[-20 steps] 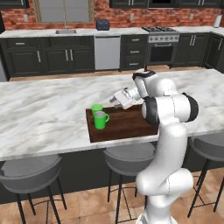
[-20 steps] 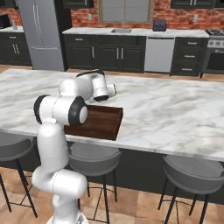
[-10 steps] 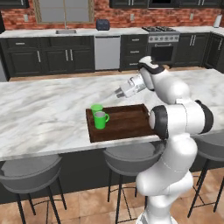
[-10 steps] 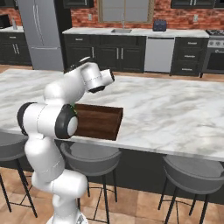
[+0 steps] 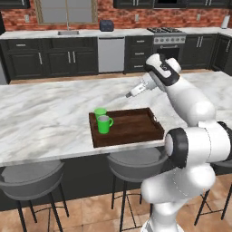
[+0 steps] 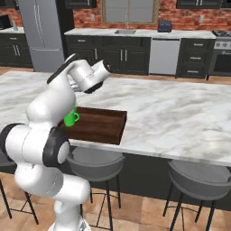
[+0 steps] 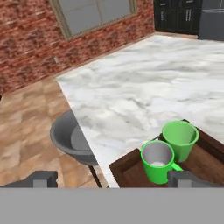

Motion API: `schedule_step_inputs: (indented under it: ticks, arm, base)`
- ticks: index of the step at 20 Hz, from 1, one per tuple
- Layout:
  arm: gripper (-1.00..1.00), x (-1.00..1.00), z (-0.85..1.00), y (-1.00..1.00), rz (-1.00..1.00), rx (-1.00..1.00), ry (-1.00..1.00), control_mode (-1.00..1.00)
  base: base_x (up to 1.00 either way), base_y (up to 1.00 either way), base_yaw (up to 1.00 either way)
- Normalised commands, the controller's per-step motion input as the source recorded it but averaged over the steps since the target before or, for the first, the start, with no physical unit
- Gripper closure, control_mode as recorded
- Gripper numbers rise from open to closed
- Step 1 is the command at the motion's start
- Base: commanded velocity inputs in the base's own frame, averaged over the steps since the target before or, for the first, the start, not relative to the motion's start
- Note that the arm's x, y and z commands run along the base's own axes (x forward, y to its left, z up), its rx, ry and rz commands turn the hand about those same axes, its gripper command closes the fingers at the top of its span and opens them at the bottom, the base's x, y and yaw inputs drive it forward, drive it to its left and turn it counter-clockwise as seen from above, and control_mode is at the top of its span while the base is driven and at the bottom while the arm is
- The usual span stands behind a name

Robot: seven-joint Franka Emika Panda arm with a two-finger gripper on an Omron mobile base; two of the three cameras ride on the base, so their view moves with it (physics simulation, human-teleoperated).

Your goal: There is a tray on the dining counter. Grab the cup, mug, and pitcher and place them on the tray. The pitcher may be placed next to the tray if it cannot fit the tray.

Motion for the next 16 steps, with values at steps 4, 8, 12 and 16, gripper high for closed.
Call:
schedule_step_inputs:
  ticks: [4,8,12,16]
  arm:
    - [-1.0,-0.36,0.23,-0.29,-0.37,-0.18,0.08,-1.0]
    - [-1.0,-0.35,0.14,-0.23,-0.43,-0.2,0.07,-1.0]
    - [-1.0,-0.48,0.02,-0.19,-0.48,-0.15,0.05,-1.0]
    - [-1.0,-0.62,0.0,-0.12,-0.5,-0.1,0.01,-1.0]
  base:
    - [0.0,0.0,0.0]
    - [0.0,0.0,0.0]
    - [0.0,0.0,0.0]
    - [0.0,0.0,0.0]
